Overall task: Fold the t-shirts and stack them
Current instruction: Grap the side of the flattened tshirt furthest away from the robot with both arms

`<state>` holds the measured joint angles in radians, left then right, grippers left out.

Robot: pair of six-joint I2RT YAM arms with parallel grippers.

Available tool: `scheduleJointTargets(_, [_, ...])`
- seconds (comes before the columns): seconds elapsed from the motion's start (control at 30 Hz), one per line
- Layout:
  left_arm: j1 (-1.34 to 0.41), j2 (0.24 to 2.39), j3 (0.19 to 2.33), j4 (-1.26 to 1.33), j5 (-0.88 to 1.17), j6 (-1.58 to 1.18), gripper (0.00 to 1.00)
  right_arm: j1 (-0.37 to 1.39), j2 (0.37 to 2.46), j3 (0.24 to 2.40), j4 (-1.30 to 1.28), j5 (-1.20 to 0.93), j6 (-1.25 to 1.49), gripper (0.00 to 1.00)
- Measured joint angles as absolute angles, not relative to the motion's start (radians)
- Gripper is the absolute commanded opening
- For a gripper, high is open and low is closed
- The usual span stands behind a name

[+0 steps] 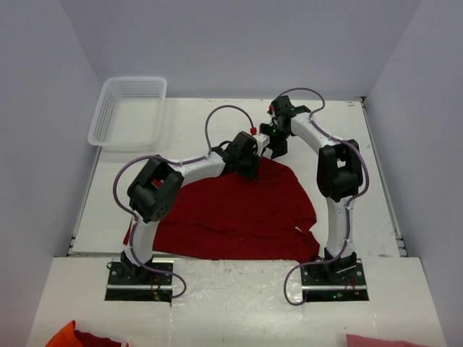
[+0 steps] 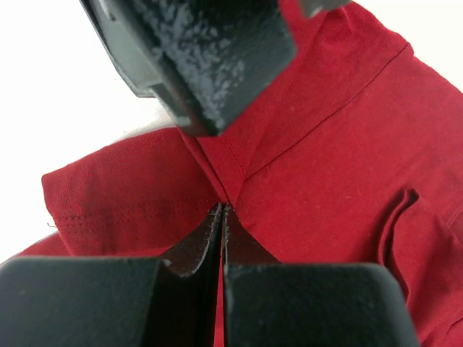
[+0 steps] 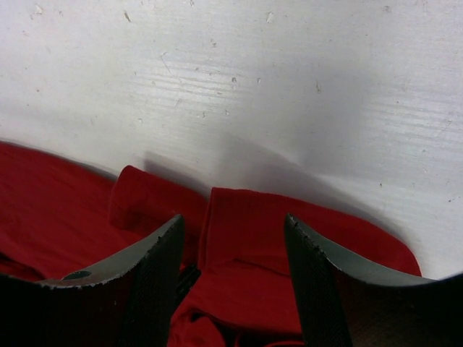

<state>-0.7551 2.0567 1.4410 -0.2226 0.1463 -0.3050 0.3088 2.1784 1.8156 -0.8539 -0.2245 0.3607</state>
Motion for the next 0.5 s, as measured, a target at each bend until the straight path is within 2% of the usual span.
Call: scheduleJointTargets(0.5, [-0.755,2.041,1.414,-0.203,0.156,-0.305,0.00,0.309,2.206,1.821,-0.862,-0.193,0.381,0.49])
